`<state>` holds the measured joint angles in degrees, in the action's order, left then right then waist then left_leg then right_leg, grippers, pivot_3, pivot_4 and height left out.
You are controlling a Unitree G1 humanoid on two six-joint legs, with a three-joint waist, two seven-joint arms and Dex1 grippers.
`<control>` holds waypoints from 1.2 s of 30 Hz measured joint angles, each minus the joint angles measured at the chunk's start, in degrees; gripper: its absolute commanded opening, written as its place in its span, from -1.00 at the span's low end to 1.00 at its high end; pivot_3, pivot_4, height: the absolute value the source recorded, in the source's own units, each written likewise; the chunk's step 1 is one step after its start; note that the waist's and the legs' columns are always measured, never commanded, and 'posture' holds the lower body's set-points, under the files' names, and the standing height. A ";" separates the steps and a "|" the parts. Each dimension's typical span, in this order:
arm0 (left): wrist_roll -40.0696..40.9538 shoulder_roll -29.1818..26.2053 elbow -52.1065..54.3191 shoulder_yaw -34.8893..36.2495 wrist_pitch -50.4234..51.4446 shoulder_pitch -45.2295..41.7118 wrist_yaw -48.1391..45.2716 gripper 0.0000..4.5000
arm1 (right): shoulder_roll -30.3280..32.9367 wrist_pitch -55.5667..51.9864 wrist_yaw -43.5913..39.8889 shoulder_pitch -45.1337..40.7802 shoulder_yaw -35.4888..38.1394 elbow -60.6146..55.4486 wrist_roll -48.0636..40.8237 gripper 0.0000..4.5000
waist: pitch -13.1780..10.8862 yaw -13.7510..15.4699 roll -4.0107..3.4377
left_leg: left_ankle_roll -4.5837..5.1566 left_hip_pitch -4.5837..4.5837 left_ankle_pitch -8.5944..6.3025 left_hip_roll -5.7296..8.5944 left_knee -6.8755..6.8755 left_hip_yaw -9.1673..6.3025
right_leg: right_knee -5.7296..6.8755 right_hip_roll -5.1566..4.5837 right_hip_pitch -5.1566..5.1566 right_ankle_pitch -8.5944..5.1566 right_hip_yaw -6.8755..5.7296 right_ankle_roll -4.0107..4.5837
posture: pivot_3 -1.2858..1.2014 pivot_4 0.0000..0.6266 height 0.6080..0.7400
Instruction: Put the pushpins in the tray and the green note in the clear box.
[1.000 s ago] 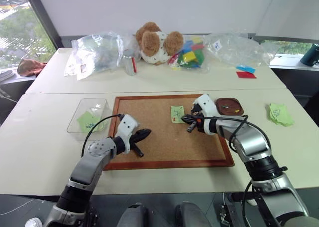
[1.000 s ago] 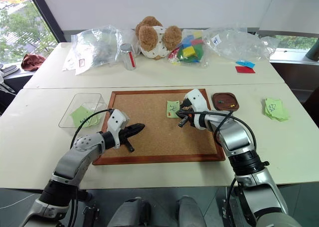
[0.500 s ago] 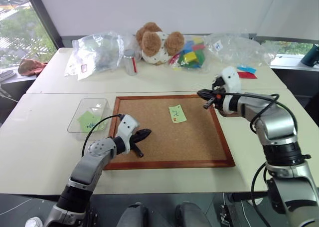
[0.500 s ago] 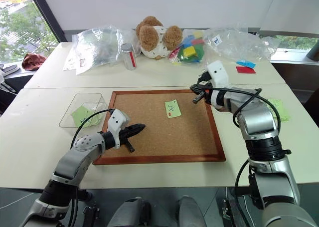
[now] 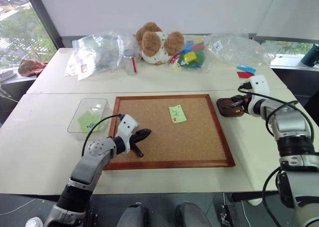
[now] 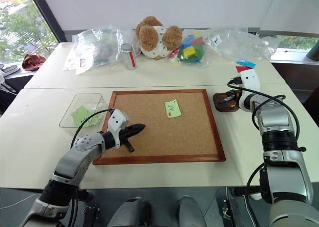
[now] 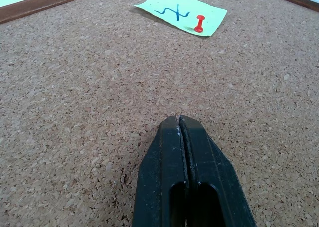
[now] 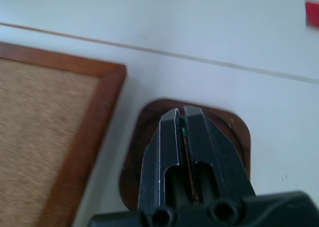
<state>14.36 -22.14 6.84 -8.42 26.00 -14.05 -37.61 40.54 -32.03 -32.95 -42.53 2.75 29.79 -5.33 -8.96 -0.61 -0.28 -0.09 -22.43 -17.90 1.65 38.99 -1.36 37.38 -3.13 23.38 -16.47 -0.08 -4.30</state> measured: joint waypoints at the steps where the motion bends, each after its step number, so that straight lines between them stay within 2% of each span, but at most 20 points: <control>1: 0.00 0.00 0.00 0.00 0.00 0.00 0.00 -1.00 | -0.01 0.13 0.06 -0.13 0.00 0.55 0.13 -0.98 | 0.00 0.00 0.00 | 0.00 0.00 0.00 0.00 0.00 0.00 | 0.00 0.00 0.00 0.00 0.00 0.00 | 0.03 -0.52 1.00; 6: 0.01 0.01 0.03 -0.02 0.02 0.00 0.00 -1.00 | -0.25 1.04 1.04 -0.86 0.00 4.66 0.99 -0.98 | 0.00 0.01 0.00 | -0.01 0.00 0.01 0.00 0.00 0.00 | 0.00 0.00 0.00 0.00 0.00 0.00 | 0.03 -0.52 1.00; 7: 0.01 0.01 0.04 -0.01 0.05 0.00 0.00 -1.00 | -0.31 1.30 1.10 -0.87 0.00 5.43 1.24 -0.87 | 0.00 0.00 0.00 | -0.04 0.00 0.02 0.00 0.00 0.00 | 0.00 0.00 0.00 0.00 0.00 0.00 | 0.03 -0.52 1.00; 9: 0.02 0.06 0.03 0.01 0.22 -0.08 0.02 -1.00 | -0.51 1.68 1.18 -0.88 0.00 6.42 1.56 -0.62 | 0.00 0.00 0.00 | -0.04 0.00 0.02 0.00 0.00 0.00 | 0.00 0.00 -0.01 0.00 0.00 0.00 | 0.03 -0.52 1.00; 16: 0.06 0.25 0.09 0.14 0.78 -0.20 0.02 -1.00 | -0.94 1.90 1.01 -0.88 0.11 6.43 1.63 0.90 | 0.01 0.04 -0.01 | -0.04 0.00 0.02 0.00 0.01 0.00 | 0.00 0.00 -0.01 0.00 0.00 0.00 | 0.03 -0.52 1.00; 17: 0.06 0.25 0.09 0.16 0.79 -0.20 0.02 -1.00 | -1.04 1.76 0.99 -0.88 0.26 6.30 1.52 0.96 | 0.01 0.03 -0.01 | -0.05 0.00 0.03 0.00 0.01 0.00 | 0.00 0.00 -0.01 0.00 0.00 0.00 | 0.03 -0.52 1.00; 29: 0.05 0.27 0.08 0.15 0.78 -0.21 -0.02 -1.00 | -1.05 -2.16 -1.95 -1.30 1.52 -1.22 -2.05 0.96 | 0.01 0.05 -0.02 | 0.00 0.00 0.00 0.00 0.01 0.00 | 0.00 0.00 -0.01 0.00 0.00 0.00 | 0.03 -0.52 1.00; 36: 0.03 0.26 0.02 0.14 0.80 -0.29 -0.12 -1.00 | -1.47 -5.12 -11.06 1.99 -1.55 -20.32 -6.72 0.96 | 0.02 0.09 -0.04 | 0.04 0.00 -0.02 0.00 0.01 -0.02 | 0.00 0.00 -0.02 0.00 0.00 0.00 | 0.03 -0.52 1.00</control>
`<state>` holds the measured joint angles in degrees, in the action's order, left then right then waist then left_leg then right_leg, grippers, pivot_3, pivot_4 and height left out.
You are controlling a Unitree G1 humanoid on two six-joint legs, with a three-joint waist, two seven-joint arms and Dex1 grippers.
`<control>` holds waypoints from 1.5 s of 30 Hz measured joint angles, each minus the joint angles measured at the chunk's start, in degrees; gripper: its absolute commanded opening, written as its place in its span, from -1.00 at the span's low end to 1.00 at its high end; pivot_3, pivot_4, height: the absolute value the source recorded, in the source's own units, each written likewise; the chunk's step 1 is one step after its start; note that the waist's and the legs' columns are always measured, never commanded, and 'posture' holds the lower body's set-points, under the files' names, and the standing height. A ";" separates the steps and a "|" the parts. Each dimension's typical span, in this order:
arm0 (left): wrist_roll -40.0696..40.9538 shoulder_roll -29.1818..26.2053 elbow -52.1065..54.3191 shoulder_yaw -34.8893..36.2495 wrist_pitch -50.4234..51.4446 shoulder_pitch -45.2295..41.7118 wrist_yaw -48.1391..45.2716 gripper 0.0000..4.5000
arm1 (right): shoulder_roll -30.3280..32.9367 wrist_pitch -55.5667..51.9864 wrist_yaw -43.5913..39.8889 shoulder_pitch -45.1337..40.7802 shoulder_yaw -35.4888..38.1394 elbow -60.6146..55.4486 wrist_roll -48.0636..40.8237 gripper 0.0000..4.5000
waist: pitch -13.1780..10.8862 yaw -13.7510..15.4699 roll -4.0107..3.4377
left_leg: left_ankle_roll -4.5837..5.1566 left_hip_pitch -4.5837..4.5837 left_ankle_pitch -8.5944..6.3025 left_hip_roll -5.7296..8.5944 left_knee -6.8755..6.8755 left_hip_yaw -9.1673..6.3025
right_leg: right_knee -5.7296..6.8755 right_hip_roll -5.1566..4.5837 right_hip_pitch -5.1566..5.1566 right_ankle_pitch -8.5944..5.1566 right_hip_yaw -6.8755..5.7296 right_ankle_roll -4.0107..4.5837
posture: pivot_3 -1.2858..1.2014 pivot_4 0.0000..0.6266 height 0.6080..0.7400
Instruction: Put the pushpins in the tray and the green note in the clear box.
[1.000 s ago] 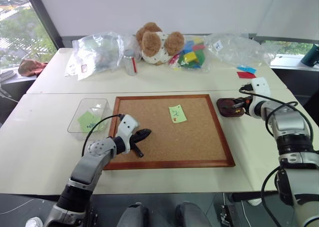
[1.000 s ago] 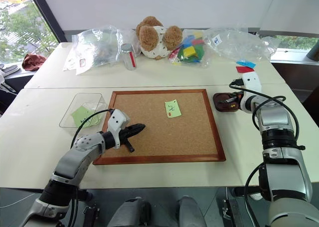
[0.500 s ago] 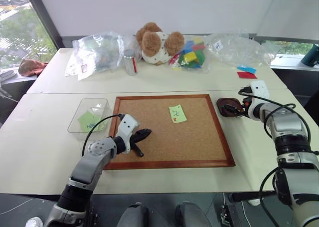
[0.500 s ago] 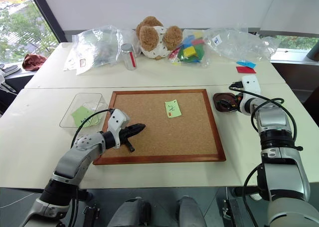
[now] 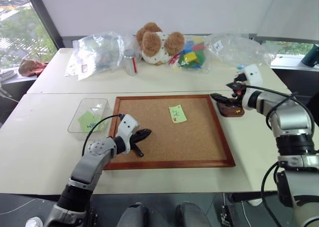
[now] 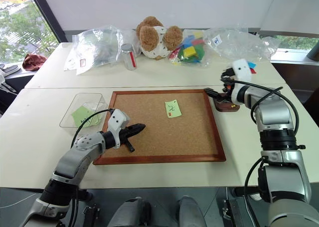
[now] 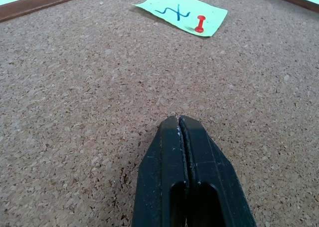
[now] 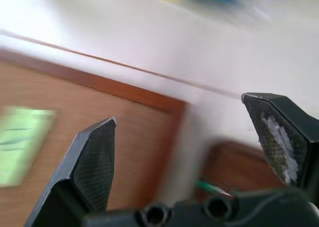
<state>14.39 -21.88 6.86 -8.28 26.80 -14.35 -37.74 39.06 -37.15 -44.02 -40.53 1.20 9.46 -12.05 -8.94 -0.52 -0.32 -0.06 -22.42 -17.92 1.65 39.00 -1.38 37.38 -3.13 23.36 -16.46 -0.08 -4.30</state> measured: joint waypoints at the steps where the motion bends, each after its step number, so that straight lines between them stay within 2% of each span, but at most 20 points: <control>1: 0.00 0.00 0.01 0.01 0.00 0.00 0.00 -1.00 | -0.31 -0.22 -0.96 1.10 -1.08 -2.67 -0.50 0.96 | 0.00 0.01 0.00 | 0.00 0.00 0.00 0.00 0.00 0.00 | 0.00 0.00 0.00 0.00 0.00 0.00 | 0.03 -0.52 1.00; 7: -0.01 -0.02 0.01 0.04 0.10 -0.03 0.00 -1.00 | -4.55 -2.07 -2.41 5.28 -6.76 -10.21 -1.63 0.96 | 0.00 -0.05 0.00 | 0.00 0.00 0.00 0.00 0.00 -0.01 | 0.00 -0.01 0.01 0.00 0.00 0.00 | 0.03 -0.52 1.00; 9: 0.00 -0.02 0.02 0.05 0.10 -0.01 0.00 -1.00 | -6.16 -2.08 -2.35 5.92 -8.12 -11.10 -1.65 0.73 | 0.00 -0.03 0.00 | 0.00 0.00 0.00 0.00 0.00 -0.02 | 0.01 -0.01 0.01 0.00 0.00 0.00 | 0.03 -0.52 1.00; 11: -0.01 -0.02 0.02 0.07 0.12 -0.02 0.01 -1.00 | -7.59 -2.01 -1.90 6.34 -9.78 -11.32 -1.46 0.30 | 0.00 -0.05 0.00 | -0.01 0.00 0.00 0.00 0.00 -0.02 | 0.01 -0.01 0.02 0.00 0.00 0.00 | 0.03 -0.52 1.00; 12: -0.01 -0.02 0.02 0.06 0.12 -0.02 0.01 -1.00 | -8.39 -1.87 -1.49 6.49 -10.43 -11.28 -1.10 0.15 | 0.00 -0.05 0.00 | -0.01 0.00 0.00 0.00 0.00 -0.02 | 0.01 -0.01 0.02 0.00 0.00 0.00 | 0.03 -0.52 1.00; 13: -0.01 -0.02 0.02 0.06 0.13 -0.02 0.01 -1.00 | -9.14 -1.56 -0.88 6.52 -11.27 -11.06 -0.45 -0.10 | 0.00 -0.07 0.00 | -0.01 0.00 0.01 0.00 0.01 -0.02 | 0.01 -0.01 0.02 0.00 0.00 0.00 | 0.03 -0.52 1.00; 21: 0.00 -0.04 0.13 0.12 0.19 0.08 0.16 -1.00 | -13.19 -1.17 2.82 6.86 -13.30 -8.02 1.96 -0.10 | 0.00 -0.10 0.00 | -0.05 0.00 0.03 0.00 0.00 -0.02 | 0.02 0.00 0.03 0.00 0.00 0.00 | 0.03 -0.52 1.00; 28: 0.00 -0.05 0.50 0.15 0.36 0.33 0.45 -1.00 | -13.68 -1.00 3.25 6.86 -13.74 -6.19 2.73 -0.10 | 0.00 -0.12 0.00 | -0.04 0.00 0.02 0.00 -0.01 -0.02 | 0.02 0.00 0.04 0.00 -0.01 0.00 | 0.03 -0.52 1.00; 31: 0.00 -0.04 0.55 0.14 0.37 0.36 0.52 -1.00 | -14.48 -0.97 3.23 6.84 -13.74 -5.41 2.73 -0.49 | 0.00 -0.14 0.00 | -0.04 0.00 0.02 0.00 0.00 -0.01 | 0.02 0.00 0.04 0.00 0.00 0.00 | 0.03 -0.52 1.00; 33: 0.00 -0.04 0.64 0.13 0.38 0.41 0.53 -1.00 | -14.63 -0.70 3.32 6.79 -13.68 -4.84 2.79 -0.95 | 0.00 -0.14 0.00 | -0.04 0.00 0.02 0.00 -0.01 -0.01 | 0.02 0.00 0.04 0.00 -0.01 0.00 | 0.03 -0.52 1.00; 45: 0.02 -0.02 1.29 0.10 0.43 0.81 0.64 -1.00 | -13.83 -5.49 2.75 6.46 -11.89 -8.06 0.98 -0.98 | -0.01 -0.08 -0.01 | -0.04 -0.06 0.02 0.00 -0.05 -0.02 | 0.02 0.01 0.12 0.00 0.00 0.00 | 0.03 -0.52 1.00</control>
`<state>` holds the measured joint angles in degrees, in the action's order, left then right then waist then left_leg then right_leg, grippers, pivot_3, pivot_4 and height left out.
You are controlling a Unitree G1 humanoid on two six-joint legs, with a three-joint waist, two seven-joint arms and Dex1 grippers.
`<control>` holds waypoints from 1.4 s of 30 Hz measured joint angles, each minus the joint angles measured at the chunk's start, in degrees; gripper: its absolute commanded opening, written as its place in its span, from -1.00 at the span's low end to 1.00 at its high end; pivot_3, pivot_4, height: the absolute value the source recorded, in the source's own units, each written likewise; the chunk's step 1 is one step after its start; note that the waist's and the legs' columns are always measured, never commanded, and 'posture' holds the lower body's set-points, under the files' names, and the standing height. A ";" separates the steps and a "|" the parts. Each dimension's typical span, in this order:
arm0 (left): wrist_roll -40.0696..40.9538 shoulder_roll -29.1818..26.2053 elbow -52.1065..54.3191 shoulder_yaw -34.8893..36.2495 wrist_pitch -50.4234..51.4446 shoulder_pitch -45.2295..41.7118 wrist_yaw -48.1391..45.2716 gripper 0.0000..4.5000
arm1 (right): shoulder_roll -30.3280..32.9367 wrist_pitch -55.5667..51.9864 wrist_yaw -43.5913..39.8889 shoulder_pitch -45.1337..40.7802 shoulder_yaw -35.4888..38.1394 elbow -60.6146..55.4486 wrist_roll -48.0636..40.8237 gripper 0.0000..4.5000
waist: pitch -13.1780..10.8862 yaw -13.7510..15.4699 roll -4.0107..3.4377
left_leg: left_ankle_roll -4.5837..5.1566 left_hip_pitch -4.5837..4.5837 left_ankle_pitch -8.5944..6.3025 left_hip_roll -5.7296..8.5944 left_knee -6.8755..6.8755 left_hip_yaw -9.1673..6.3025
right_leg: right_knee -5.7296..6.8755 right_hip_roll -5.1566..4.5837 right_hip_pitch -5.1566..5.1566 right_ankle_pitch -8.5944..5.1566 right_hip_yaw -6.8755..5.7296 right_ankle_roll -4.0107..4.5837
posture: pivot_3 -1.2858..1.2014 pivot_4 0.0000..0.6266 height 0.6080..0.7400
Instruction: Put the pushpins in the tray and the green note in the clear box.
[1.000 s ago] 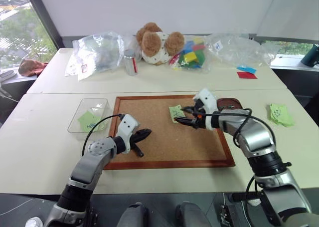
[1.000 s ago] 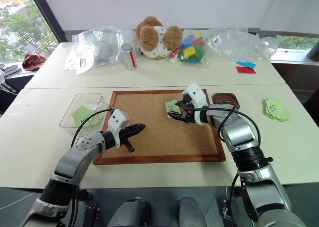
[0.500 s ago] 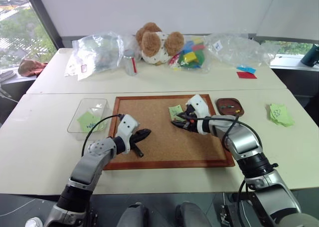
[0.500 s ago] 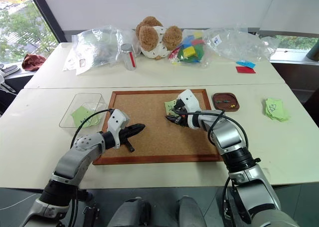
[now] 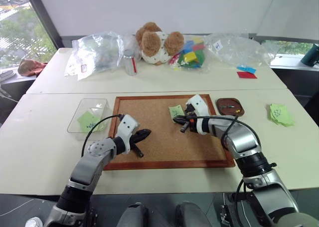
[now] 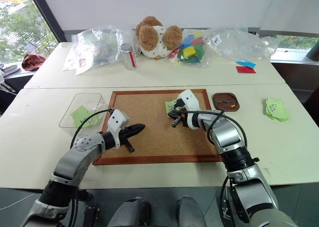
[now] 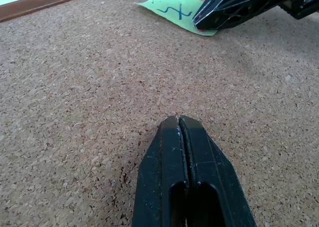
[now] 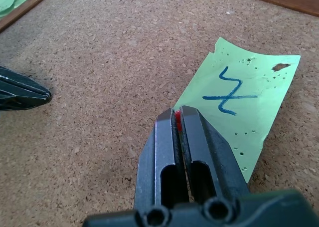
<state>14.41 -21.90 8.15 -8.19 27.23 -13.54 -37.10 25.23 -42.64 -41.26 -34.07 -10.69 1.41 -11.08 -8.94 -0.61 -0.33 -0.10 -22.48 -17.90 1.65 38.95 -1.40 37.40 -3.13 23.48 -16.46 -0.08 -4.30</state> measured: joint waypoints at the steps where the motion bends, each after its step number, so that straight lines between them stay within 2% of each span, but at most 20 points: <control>1: 0.00 0.04 0.01 0.00 -0.01 0.10 0.01 -1.00 | 0.80 -0.87 -0.51 -0.16 0.79 -2.65 -1.03 -0.98 | 0.00 -0.01 0.00 | 0.00 0.01 0.00 0.00 0.00 0.00 | 0.00 0.00 0.00 0.00 0.00 0.00 | 0.03 -0.52 1.00; 5: -0.02 0.15 -0.24 0.03 -0.01 0.10 0.12 -1.00 | 3.80 -2.44 -1.89 -2.47 3.61 -10.23 -3.30 -0.98 | 0.01 -0.02 0.02 | 0.04 0.09 -0.02 0.00 0.01 -0.01 | -0.01 0.00 -0.10 0.00 0.00 0.00 | 0.03 -0.52 1.00; 9: 0.88 0.26 -0.89 0.32 0.73 -0.67 -0.21 -1.00 | 6.38 -3.37 -3.49 -2.31 4.32 -12.79 -5.00 -0.98 | 0.01 0.04 0.02 | 0.06 0.09 -0.03 0.00 0.02 -0.01 | -0.02 -0.01 -0.11 0.00 0.00 0.00 | 0.03 -0.52 1.00; 12: 5.21 1.56 -1.76 2.99 4.99 -2.23 -0.71 -0.62 | 8.91 -3.72 -5.18 -1.87 4.32 -15.34 -6.09 -1.00 | 0.01 0.10 0.03 | 0.06 0.04 -0.03 0.00 0.04 -0.01 | -0.02 -0.02 -0.09 0.00 0.00 0.00 | 0.03 -0.52 1.00; 19: 23.53 3.24 -2.85 16.49 20.19 -13.09 -0.97 0.97 | 12.59 -3.54 -8.42 -0.29 4.01 -19.82 -7.47 -1.00 | -0.02 0.04 0.08 | 0.05 -0.02 -0.03 0.00 0.08 -0.03 | -0.02 0.00 -0.04 0.00 -0.02 0.00 | 0.03 -0.52 1.00; 24: 37.21 7.88 -6.36 24.71 31.10 -18.37 3.86 0.99 | 14.06 -2.52 -9.29 -0.12 3.25 -21.21 -7.58 -1.00 | -0.03 0.03 0.09 | -0.23 -0.02 0.13 0.00 0.10 -0.03 | -0.01 0.03 -0.04 0.00 -0.03 -0.01 | 0.03 -0.52 1.00; 28: 42.78 11.52 -8.21 26.27 36.57 -20.40 9.75 0.99 | 13.98 -2.27 -9.33 -0.17 2.15 -22.12 -7.72 -1.00 | -0.04 0.04 0.11 | -0.28 -0.02 0.16 0.00 0.13 -0.03 | -0.01 0.04 -0.04 0.01 -0.02 -0.01 | 0.03 -0.52 1.00; 34: 46.66 17.42 -10.91 28.14 38.80 -21.92 18.97 0.99 | 13.58 -1.98 -9.41 -1.47 0.60 -23.56 -7.95 -1.00 | -0.05 0.06 0.12 | -0.33 -0.02 0.19 0.00 0.13 -0.03 | -0.01 0.05 -0.04 0.01 -0.02 -0.01 | 0.03 -0.52 1.00; 42: 49.07 20.44 -12.26 28.22 38.91 -22.32 24.70 0.99 | 12.35 -2.10 -9.52 -4.28 -0.19 -24.86 -9.01 -1.00 | -0.05 0.05 0.12 | -0.39 -0.02 0.22 0.00 0.13 -0.03 | -0.01 0.08 -0.04 0.01 -0.02 -0.01 | 0.03 -0.52 1.00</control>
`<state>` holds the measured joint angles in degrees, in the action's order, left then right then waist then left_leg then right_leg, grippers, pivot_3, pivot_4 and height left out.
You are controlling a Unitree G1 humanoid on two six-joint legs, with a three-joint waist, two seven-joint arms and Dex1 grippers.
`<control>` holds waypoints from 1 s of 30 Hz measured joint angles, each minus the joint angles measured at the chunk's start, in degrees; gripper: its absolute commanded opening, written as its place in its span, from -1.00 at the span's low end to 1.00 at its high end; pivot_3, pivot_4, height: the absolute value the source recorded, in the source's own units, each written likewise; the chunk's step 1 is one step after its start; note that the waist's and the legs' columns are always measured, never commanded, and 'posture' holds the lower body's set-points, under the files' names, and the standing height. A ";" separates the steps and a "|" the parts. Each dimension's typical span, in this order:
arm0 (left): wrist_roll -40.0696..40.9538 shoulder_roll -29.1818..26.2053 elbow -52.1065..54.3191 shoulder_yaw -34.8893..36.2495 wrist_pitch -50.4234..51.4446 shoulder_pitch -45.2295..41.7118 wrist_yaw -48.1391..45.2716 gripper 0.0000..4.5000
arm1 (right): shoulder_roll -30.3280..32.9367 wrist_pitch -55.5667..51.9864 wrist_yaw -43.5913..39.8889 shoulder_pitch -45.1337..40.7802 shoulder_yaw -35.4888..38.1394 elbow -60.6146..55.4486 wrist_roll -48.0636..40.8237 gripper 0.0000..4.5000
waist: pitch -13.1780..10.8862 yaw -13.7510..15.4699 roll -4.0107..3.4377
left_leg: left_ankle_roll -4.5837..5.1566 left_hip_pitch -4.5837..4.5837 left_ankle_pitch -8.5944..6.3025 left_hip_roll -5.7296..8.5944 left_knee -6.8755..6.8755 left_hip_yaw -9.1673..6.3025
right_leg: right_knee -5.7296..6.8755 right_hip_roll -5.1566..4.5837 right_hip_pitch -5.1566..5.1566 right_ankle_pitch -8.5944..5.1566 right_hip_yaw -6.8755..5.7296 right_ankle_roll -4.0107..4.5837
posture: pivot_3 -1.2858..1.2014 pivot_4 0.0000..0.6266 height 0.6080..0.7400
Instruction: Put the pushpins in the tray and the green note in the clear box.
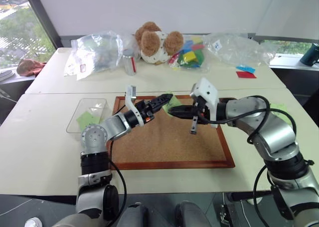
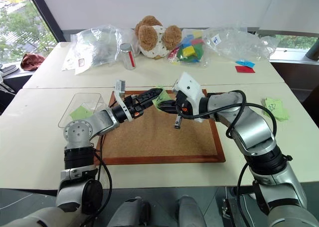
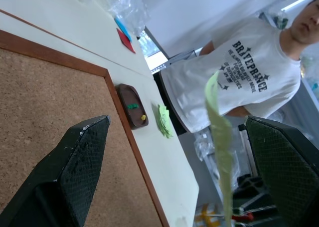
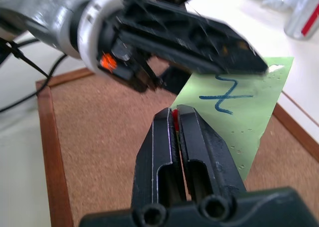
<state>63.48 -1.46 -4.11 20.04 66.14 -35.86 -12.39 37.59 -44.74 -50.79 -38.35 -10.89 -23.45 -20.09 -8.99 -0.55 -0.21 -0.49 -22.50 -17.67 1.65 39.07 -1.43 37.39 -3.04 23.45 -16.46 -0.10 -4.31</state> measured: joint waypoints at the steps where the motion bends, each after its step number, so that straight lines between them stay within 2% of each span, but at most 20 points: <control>1: 0.42 0.51 -0.03 -0.04 0.01 0.00 0.34 0.99 | -0.02 0.00 -0.07 -0.37 -0.11 0.00 -0.05 -1.00 | 0.00 0.02 0.00 | 0.00 0.00 0.00 0.00 0.00 0.00 | 0.00 0.00 0.00 0.00 0.00 0.00 | 0.03 -0.52 1.00; 8: 3.38 2.94 0.09 -0.07 -0.01 0.26 3.31 0.99 | -0.17 0.04 -0.34 -0.75 -1.43 0.03 -0.33 -1.00 | 0.00 0.05 0.00 | 0.00 0.00 0.00 0.00 0.00 0.00 | -0.01 0.00 0.00 0.00 0.00 0.00 | 0.03 -0.52 1.00; 9: 3.76 3.08 0.26 -0.11 0.01 0.51 3.96 0.88 | -0.21 0.04 -0.32 -0.86 -1.61 0.05 -0.34 -1.00 | 0.00 0.04 0.00 | 0.00 0.00 0.00 0.00 0.00 0.00 | -0.01 0.00 0.00 0.00 0.00 0.00 | 0.03 -0.52 1.00; 11: 5.22 3.72 0.95 -0.08 0.06 1.55 5.09 0.65 | -0.34 0.03 -0.27 -1.15 -1.71 0.05 -0.40 -1.00 | 0.00 -0.05 0.00 | -0.01 0.00 0.00 0.00 0.00 0.00 | -0.01 0.00 0.00 0.00 0.01 0.00 | 0.03 -0.52 1.00; 15: 8.56 4.45 2.78 -0.03 0.08 3.28 7.17 -0.19 | -0.41 -0.52 -0.28 -1.14 -2.11 0.08 -0.42 -1.00 | -0.01 0.00 0.02 | -0.03 0.00 0.02 0.00 -0.01 -0.01 | 0.00 0.00 0.00 0.00 0.01 0.00 | 0.03 -0.52 1.00; 17: 9.91 4.41 3.37 -0.07 0.05 3.65 7.96 -0.67 | -0.42 -0.61 -0.27 -1.14 -2.12 0.16 -0.41 -1.00 | -0.01 0.00 0.02 | -0.03 0.00 0.02 0.00 0.01 -0.01 | 0.00 0.00 -0.01 0.00 0.01 0.00 | 0.03 -0.52 1.00; 18: 10.44 4.40 3.71 -0.11 0.02 3.77 8.43 -0.87 | -0.43 -0.64 -0.27 -1.14 -2.13 0.21 -0.41 -1.00 | -0.01 0.01 0.02 | -0.03 0.00 0.02 0.00 0.01 -0.01 | 0.00 0.00 -0.01 0.00 0.01 0.00 | 0.03 -0.52 1.00; 19: 11.01 4.40 3.91 -0.16 0.02 3.96 9.01 -0.98 | -0.43 -0.63 -0.22 -1.15 -2.13 0.21 -0.41 -1.00 | -0.01 0.02 0.02 | -0.03 0.00 0.02 0.00 0.01 -0.01 | 0.00 0.00 -0.01 0.00 0.01 0.00 | 0.03 -0.52 1.00; 30: 14.21 1.98 3.89 -1.28 -0.65 4.97 11.27 -0.98 | -0.34 -0.98 0.53 -2.20 -1.96 1.22 -0.40 -1.00 | -0.01 0.03 0.02 | -0.03 0.00 0.02 0.00 0.00 -0.01 | 0.00 0.01 0.00 0.00 0.01 0.00 | 0.03 -0.52 1.00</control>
<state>77.69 0.52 -0.22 18.76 65.49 -30.89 -1.13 37.25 -45.71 -50.26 -40.55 -12.85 -22.23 -20.48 -9.00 -0.52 -0.19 -0.52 -22.50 -17.66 1.65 39.08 -1.44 37.39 -3.03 23.44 -16.46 -0.09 -4.31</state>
